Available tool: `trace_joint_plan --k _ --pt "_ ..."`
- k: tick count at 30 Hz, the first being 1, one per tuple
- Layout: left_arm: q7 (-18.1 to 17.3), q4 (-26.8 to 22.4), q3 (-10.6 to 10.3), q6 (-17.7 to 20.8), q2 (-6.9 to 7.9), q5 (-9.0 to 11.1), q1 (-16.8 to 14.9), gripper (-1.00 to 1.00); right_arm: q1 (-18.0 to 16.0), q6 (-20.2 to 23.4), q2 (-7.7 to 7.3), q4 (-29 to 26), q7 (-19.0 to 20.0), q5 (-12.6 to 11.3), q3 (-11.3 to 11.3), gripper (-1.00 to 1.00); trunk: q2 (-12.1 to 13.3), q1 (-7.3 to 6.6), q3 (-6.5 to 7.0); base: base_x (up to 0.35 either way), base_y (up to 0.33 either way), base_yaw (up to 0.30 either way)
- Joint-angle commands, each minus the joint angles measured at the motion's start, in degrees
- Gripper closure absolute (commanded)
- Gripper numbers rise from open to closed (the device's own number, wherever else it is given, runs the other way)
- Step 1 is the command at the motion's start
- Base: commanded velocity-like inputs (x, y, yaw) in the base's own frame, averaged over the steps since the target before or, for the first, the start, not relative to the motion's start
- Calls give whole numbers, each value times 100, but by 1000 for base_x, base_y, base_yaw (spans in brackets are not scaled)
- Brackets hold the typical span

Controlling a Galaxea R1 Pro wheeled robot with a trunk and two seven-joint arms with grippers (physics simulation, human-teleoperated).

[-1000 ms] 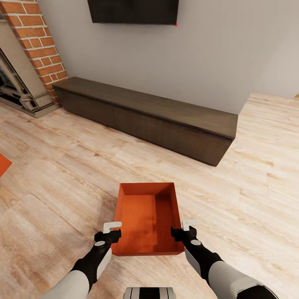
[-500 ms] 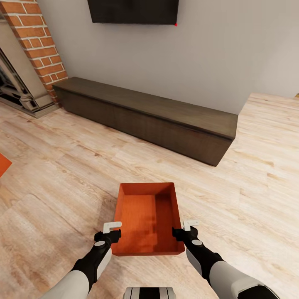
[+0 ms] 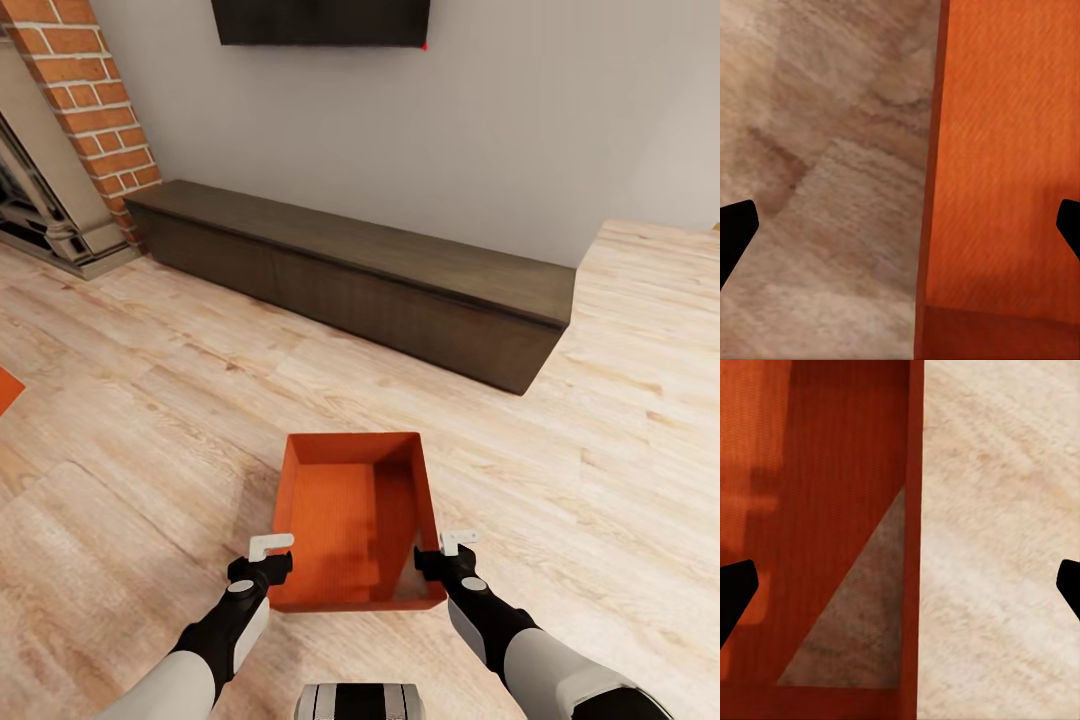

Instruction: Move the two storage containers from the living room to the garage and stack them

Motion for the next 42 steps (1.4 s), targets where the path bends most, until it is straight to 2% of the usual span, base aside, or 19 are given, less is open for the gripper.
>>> trace_joint_plan --k 1,7,16,42 --pt "3 -9 19 16 -6 -17 -1 -100 -4 -22 0 6 -27 -59 52 -100 -3 0 -4 0 0 0" --pt "4 -15 -1 16 -10 -20 -1 -100 -4 -22 3 6 -27 -61 48 -100 -3 0 -4 0 0 0" --pt "4 -310 -14 24 -6 -41 -1 -100 -4 -22 -5 6 -27 -62 47 -100 -3 0 -4 0 0 0" --pt "-17 -199 -45 88 7 -27 -1 -100 -4 -19 -6 6 -27 -62 47 -100 -3 0 -4 0 0 0"
